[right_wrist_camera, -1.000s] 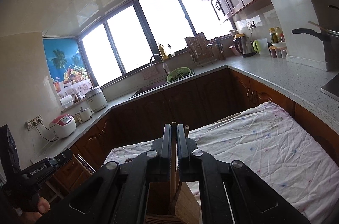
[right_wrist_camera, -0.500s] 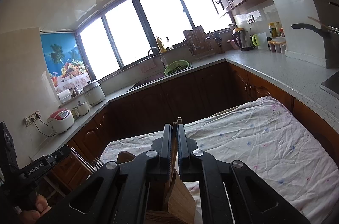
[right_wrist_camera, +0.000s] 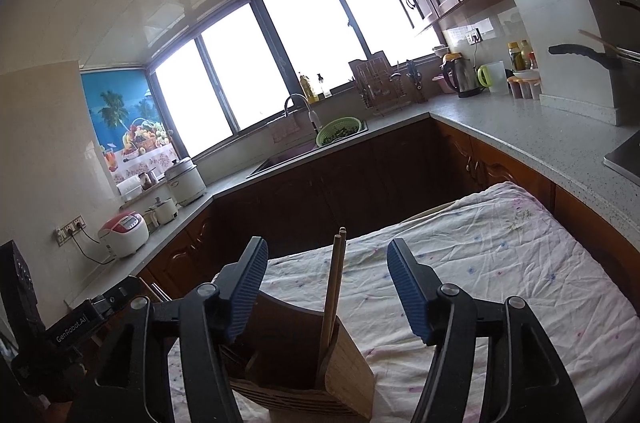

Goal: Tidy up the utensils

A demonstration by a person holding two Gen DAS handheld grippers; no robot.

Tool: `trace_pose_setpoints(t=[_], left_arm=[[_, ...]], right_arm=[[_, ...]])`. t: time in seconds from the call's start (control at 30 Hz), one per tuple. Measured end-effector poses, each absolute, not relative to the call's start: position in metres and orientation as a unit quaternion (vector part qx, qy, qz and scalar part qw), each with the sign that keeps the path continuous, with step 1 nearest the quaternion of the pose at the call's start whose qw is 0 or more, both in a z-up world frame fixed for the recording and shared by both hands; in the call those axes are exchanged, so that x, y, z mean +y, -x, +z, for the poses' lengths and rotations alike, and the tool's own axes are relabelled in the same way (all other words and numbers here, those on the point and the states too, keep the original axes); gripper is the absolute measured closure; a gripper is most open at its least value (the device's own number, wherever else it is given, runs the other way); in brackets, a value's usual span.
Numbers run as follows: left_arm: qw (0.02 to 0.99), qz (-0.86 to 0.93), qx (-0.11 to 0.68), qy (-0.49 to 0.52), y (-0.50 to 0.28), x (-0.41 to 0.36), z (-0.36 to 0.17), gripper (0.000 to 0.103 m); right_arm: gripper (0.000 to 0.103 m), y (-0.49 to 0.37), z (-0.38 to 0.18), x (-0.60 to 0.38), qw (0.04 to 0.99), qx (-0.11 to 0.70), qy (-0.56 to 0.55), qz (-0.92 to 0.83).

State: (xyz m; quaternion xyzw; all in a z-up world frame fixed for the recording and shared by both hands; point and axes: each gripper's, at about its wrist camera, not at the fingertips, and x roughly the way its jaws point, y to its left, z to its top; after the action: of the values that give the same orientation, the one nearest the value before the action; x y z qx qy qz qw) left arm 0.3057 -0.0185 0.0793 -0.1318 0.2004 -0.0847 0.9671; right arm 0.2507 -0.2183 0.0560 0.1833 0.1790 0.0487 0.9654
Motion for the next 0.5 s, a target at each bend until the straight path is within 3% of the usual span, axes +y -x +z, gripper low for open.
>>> trace_pose_setpoints(t=[0.07, 0.13, 0.17, 0.3, 0.5], left_arm=[[0.969, -0.079, 0.198, 0.129, -0.300, -0.017, 0.080, 0.016], [0.971, -0.069, 0.193, 0.124, -0.293, -0.015, 0.079, 0.006], [0.971, -0.065, 0.193, 0.121, -0.289, -0.014, 0.079, 0.002], [0.972, -0.055, 0.200, 0.115, -0.277, -0.007, 0.073, 0.000], [0.970, -0.054, 0.208, 0.114, -0.261, -0.001, 0.069, 0.000]], right_arm=[[0.022, -0.247, 0.056, -0.219, 0.966, 0.177, -0.183, 0.050], [0.008, -0.243, 0.056, -0.220, 0.965, 0.176, -0.186, 0.052], [0.007, -0.240, 0.056, -0.220, 0.965, 0.175, -0.186, 0.054], [0.001, -0.228, 0.054, -0.219, 0.967, 0.176, -0.176, 0.056], [0.001, -0.212, 0.054, -0.218, 0.966, 0.177, -0.179, 0.064]])
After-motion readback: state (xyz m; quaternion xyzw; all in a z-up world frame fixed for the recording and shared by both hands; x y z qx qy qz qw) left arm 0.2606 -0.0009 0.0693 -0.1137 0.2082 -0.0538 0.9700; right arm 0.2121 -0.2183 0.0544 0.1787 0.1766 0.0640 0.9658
